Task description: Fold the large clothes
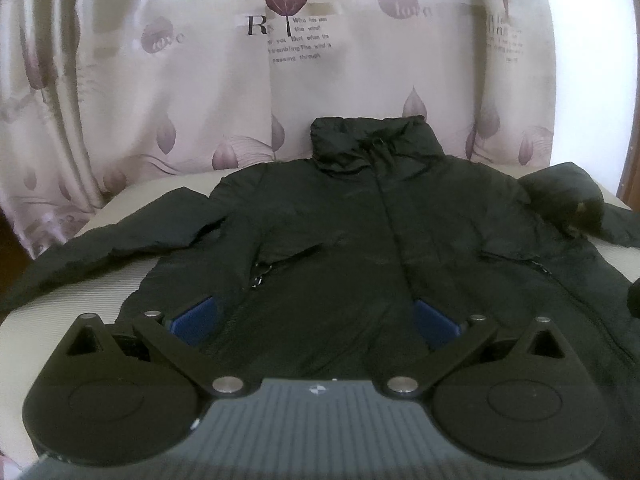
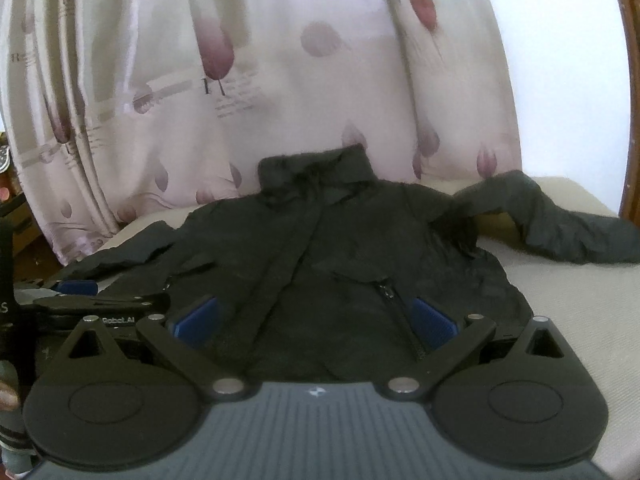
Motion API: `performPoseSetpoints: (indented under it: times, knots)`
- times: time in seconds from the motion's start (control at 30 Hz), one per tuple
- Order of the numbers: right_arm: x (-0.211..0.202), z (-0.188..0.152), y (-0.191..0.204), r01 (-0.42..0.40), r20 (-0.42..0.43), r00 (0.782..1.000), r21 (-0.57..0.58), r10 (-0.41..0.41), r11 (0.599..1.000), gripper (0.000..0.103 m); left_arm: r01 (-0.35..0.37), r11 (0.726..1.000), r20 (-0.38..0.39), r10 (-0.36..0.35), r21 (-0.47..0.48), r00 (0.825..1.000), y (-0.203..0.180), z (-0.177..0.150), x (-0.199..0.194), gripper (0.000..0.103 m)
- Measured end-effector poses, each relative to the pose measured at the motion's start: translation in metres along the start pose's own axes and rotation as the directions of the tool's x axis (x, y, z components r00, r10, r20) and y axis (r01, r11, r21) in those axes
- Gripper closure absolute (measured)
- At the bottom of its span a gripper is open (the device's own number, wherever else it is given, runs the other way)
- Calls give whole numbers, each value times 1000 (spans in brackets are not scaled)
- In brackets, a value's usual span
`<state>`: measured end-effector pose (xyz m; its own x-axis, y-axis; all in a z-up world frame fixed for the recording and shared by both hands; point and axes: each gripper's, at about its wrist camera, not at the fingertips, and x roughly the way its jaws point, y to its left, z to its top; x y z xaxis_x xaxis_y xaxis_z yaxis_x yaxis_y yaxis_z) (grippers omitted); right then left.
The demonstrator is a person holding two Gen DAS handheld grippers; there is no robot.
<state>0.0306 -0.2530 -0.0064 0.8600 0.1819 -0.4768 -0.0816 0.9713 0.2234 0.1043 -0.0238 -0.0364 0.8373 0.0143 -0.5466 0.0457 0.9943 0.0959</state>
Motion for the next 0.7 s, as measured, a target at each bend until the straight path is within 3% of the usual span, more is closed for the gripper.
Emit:
performPoseSetpoints:
  times: [0.7]
  knots:
    - [25, 0, -30, 27, -20, 999, 101, -25, 994, 0, -9, 1000, -24, 8, -18, 1000, -7, 4, 19, 0]
